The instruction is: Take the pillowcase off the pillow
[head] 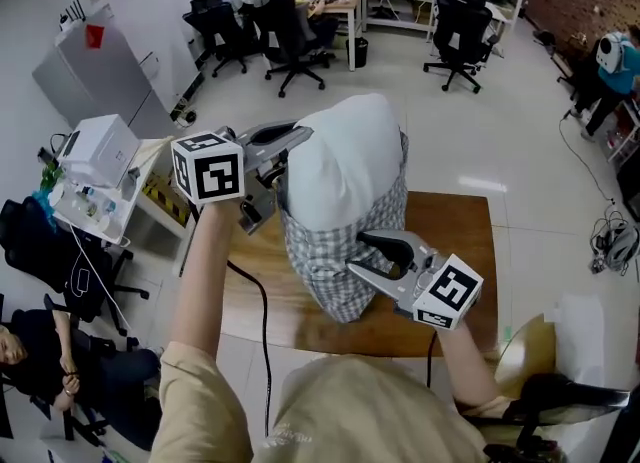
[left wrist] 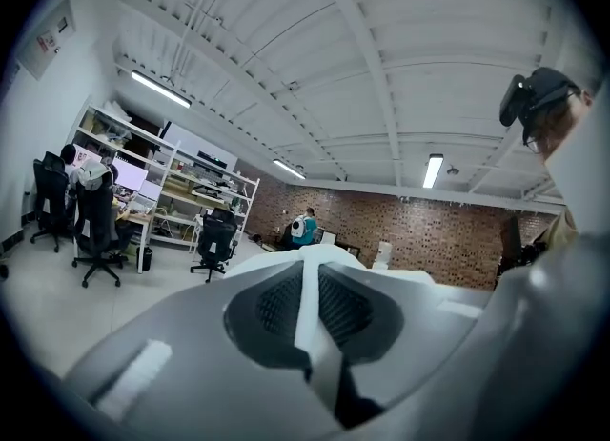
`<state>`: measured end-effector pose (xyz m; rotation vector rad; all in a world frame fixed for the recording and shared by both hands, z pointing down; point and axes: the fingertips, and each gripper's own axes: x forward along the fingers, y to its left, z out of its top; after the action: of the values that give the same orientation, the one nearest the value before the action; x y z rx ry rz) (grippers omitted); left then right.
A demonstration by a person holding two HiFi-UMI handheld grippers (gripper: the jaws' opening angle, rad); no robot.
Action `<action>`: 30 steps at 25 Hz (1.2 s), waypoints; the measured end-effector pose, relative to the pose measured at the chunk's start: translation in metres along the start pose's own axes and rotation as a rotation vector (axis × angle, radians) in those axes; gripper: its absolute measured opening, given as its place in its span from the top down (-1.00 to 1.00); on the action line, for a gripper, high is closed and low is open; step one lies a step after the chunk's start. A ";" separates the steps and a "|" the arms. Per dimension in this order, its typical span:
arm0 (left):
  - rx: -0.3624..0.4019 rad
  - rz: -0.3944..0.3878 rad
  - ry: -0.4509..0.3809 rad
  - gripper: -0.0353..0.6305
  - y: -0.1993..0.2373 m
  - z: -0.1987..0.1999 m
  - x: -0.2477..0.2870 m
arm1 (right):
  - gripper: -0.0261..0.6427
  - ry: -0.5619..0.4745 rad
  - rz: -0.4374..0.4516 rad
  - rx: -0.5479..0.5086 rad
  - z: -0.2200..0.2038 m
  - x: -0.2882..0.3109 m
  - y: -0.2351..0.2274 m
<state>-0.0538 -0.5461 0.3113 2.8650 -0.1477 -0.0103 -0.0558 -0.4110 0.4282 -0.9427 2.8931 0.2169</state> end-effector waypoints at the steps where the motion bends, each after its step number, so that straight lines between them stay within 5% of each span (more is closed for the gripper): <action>1: -0.003 0.003 0.005 0.85 0.000 0.000 0.003 | 0.38 0.012 -0.018 -0.023 -0.003 0.005 0.003; 4: -0.016 0.010 0.011 0.85 0.001 0.000 0.006 | 0.43 0.058 -0.098 -0.076 -0.018 0.017 -0.003; 6: -0.024 0.012 0.005 0.85 0.002 0.000 0.004 | 0.68 0.098 -0.135 -0.080 -0.032 0.021 -0.009; 10: -0.083 0.019 -0.037 0.85 0.009 0.001 -0.010 | 0.89 0.152 -0.122 -0.011 -0.075 0.020 -0.005; 15: -0.160 0.017 -0.138 0.85 0.012 0.005 -0.033 | 0.92 0.415 -0.120 0.043 -0.226 -0.005 -0.003; 18: -0.129 -0.004 -0.110 0.85 0.004 -0.005 -0.037 | 0.92 0.424 -0.115 0.186 -0.277 -0.019 -0.007; 21: -0.137 -0.064 -0.121 0.85 -0.006 -0.006 -0.041 | 0.88 0.258 0.011 0.371 -0.228 -0.027 -0.002; 24: -0.117 -0.096 -0.124 0.85 -0.017 -0.007 -0.051 | 0.60 0.062 0.050 0.416 -0.153 -0.059 -0.015; 27: -0.086 -0.124 -0.111 0.85 -0.031 -0.012 -0.057 | 0.59 -0.117 -0.089 0.405 -0.088 -0.100 -0.068; 30: -0.057 -0.161 -0.106 0.85 -0.050 -0.014 -0.060 | 0.59 -0.169 -0.257 0.390 -0.065 -0.116 -0.135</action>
<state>-0.1081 -0.4881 0.3114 2.8120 0.0622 -0.1947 0.1153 -0.4625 0.4929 -1.1370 2.4963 -0.2634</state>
